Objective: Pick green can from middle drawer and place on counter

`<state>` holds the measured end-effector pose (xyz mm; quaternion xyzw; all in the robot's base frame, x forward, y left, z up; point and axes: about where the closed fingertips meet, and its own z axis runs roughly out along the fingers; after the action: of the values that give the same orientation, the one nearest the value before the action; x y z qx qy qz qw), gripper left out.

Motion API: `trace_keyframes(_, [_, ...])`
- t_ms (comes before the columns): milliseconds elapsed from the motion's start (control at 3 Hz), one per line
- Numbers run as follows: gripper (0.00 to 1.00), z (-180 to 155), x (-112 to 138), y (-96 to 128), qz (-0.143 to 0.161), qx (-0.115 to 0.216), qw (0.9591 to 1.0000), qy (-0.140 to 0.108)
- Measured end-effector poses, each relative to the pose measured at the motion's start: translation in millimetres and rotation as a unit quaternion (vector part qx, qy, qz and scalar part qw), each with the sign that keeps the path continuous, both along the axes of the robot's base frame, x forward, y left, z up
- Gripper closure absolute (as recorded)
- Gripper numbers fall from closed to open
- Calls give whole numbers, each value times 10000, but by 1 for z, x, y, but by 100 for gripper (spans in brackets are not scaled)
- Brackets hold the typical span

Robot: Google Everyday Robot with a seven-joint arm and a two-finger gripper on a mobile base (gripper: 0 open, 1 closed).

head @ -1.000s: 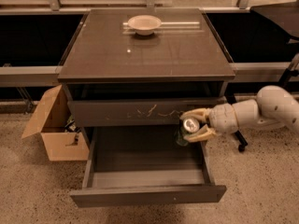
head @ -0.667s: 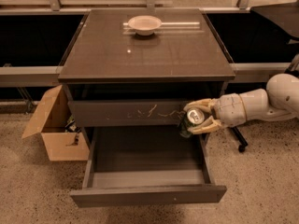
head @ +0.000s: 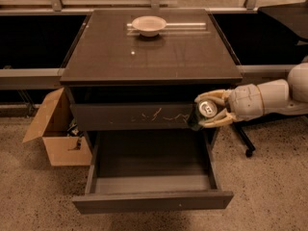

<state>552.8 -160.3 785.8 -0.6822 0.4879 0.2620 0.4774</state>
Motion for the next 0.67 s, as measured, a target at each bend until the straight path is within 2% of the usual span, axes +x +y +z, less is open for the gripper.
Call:
trace_keyframes(333, [100,25,8,3,-28,39,9998,-169])
trace_keyframes(667, [100,82,24,-8,-145,163,9988,-447])
